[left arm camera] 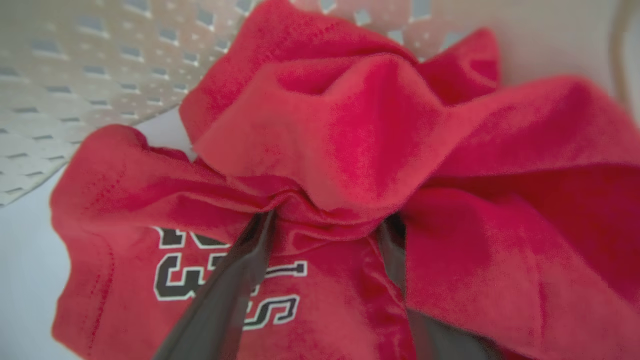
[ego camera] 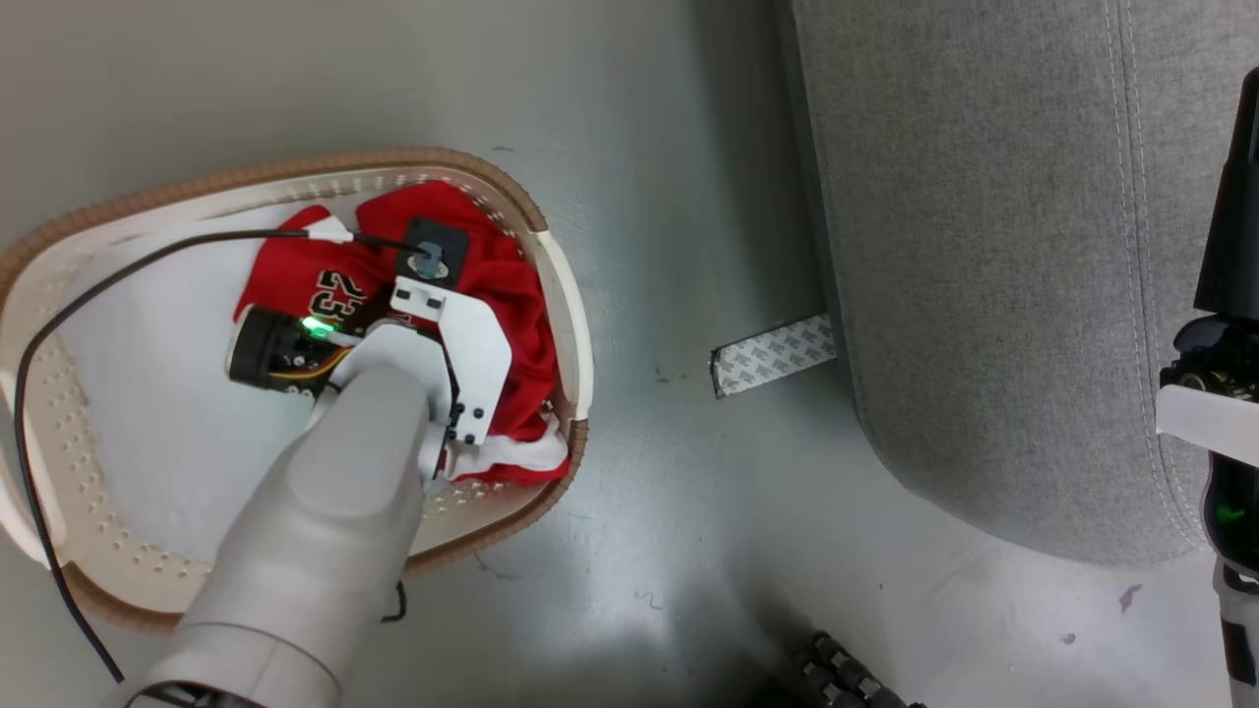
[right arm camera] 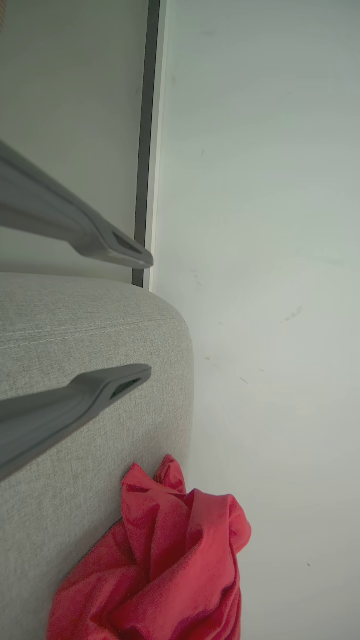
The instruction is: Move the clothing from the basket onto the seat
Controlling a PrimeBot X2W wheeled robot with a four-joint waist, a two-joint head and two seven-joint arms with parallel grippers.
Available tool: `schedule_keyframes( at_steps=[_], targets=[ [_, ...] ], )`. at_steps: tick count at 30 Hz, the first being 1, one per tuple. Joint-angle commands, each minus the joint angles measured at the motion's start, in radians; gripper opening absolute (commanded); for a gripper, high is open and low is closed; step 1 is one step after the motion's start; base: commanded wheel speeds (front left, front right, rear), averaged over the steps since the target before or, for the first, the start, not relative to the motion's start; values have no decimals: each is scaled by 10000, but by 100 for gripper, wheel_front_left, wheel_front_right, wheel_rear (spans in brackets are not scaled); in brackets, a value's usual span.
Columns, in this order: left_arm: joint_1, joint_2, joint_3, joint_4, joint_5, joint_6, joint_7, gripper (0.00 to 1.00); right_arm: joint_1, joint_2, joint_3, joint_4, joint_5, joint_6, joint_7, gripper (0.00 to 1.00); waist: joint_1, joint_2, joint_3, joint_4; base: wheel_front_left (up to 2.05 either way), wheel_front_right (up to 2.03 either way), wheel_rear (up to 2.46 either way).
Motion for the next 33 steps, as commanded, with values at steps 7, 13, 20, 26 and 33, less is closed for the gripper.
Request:
schedule_keyframes(
  at_steps=[7,13,20,26,33],
  targets=[
    [-118,-195,-227,617,-176,-318,-285,0,119,-112,-165,53,139,-25,-28,100,-2,0,164,-189,0,0,0],
    [-48,-374,-286,741,-515,-461,-861,0,232,-186,-361,224,-3,-25,-28,100,-2,0,-265,121,0,0,0],
    [634,-446,-468,107,-1610,-716,-1816,0,598,-299,-632,452,-175,-25,-28,100,-2,0,-1594,805,0,0,0],
    [1662,-442,-1026,-993,-2956,-580,-2517,0,1214,-362,-936,653,-349,-25,-28,100,-2,0,-3103,1540,0,0,0],
    [2770,-444,-1726,-2183,-4107,-198,-3275,0,2204,-359,-1254,975,-711,-25,-28,100,-2,0,-4976,2417,0,0,0]
  ],
)
